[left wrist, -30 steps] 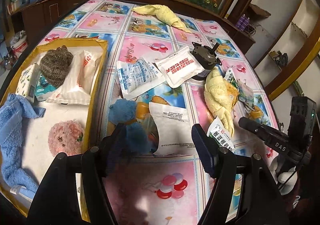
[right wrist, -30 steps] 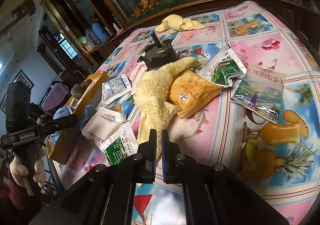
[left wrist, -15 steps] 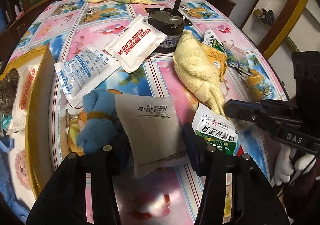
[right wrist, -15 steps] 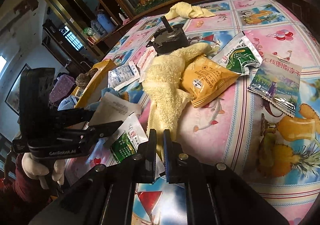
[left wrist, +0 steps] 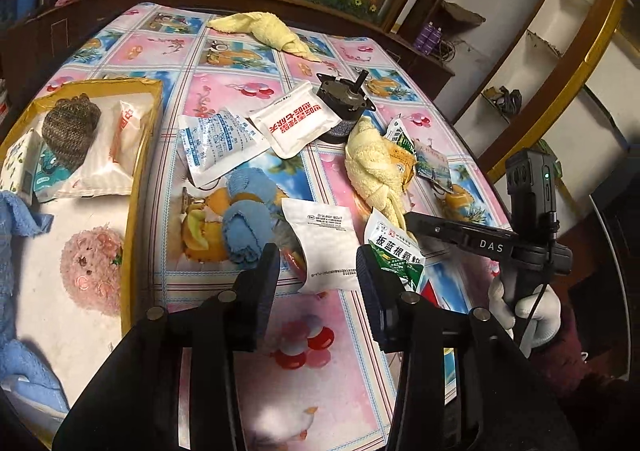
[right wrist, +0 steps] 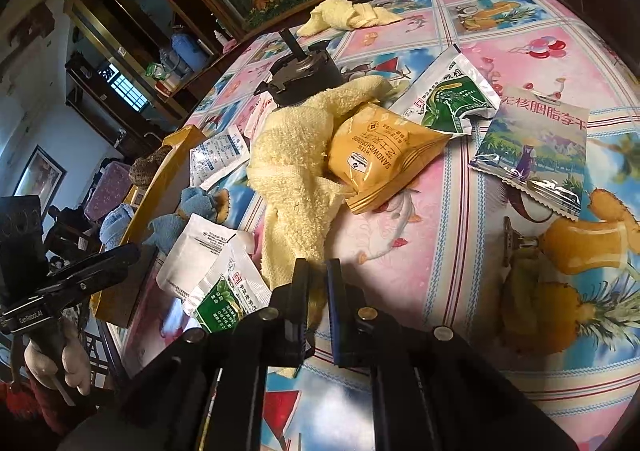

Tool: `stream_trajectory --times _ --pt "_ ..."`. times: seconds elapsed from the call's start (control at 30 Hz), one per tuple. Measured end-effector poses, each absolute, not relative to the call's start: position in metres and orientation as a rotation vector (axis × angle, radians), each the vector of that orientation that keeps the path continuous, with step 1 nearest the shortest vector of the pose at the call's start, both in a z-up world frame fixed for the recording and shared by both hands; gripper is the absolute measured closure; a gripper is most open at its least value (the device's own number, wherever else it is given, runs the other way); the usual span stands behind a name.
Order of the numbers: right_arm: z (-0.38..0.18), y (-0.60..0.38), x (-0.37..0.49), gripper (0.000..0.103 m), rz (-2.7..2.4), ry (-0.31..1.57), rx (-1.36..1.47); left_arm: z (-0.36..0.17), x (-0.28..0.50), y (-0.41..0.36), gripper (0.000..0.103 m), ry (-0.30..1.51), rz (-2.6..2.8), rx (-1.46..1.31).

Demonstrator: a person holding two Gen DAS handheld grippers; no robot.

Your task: Organize soft objects

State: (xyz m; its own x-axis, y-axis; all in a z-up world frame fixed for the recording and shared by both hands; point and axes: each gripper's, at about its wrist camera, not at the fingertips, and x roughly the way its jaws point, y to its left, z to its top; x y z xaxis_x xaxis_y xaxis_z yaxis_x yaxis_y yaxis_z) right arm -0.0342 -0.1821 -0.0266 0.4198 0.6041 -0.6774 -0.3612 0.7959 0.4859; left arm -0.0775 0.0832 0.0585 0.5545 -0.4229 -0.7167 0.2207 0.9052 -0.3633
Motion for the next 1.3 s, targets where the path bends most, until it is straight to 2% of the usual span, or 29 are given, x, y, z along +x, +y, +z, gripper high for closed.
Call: stream_trajectory --times 0.43,0.53,0.63,0.73,0.77,0.87,1.0,1.13,1.3 --pt "-0.025 -0.185 -0.034 0.096 0.587 0.945 0.275 0.057 -0.095 0.105 0.064 0.895 -0.384 -0.301" --pt "-0.017 -0.186 -0.038 0.085 0.521 0.914 0.237 0.052 -0.099 0.112 0.064 0.902 -0.392 -0.323" --pt "0.002 -0.182 -0.060 0.083 0.551 0.866 0.220 0.046 -0.105 0.115 0.064 0.923 -0.401 -0.310" --pt "0.016 -0.161 -0.085 0.057 0.631 0.855 0.152 0.046 -0.109 0.116 0.064 0.919 -0.403 -0.294" --pt "0.018 -0.151 -0.090 0.052 0.653 0.856 0.111 0.047 -0.109 0.114 0.064 0.918 -0.401 -0.289" --pt "0.018 -0.124 -0.096 0.052 0.651 0.865 -0.018 0.050 -0.106 0.106 0.062 0.920 -0.419 -0.277" --pt "0.004 -0.102 -0.093 0.052 0.585 0.876 -0.175 0.050 -0.090 0.089 0.052 0.950 -0.458 -0.285" --pt "-0.008 -0.086 -0.089 0.052 0.515 0.851 -0.302 0.038 -0.064 0.070 0.052 1.015 -0.453 -0.288" --pt "-0.012 -0.091 -0.084 0.052 0.509 0.856 -0.298 0.032 -0.048 0.056 0.052 1.034 -0.430 -0.259"
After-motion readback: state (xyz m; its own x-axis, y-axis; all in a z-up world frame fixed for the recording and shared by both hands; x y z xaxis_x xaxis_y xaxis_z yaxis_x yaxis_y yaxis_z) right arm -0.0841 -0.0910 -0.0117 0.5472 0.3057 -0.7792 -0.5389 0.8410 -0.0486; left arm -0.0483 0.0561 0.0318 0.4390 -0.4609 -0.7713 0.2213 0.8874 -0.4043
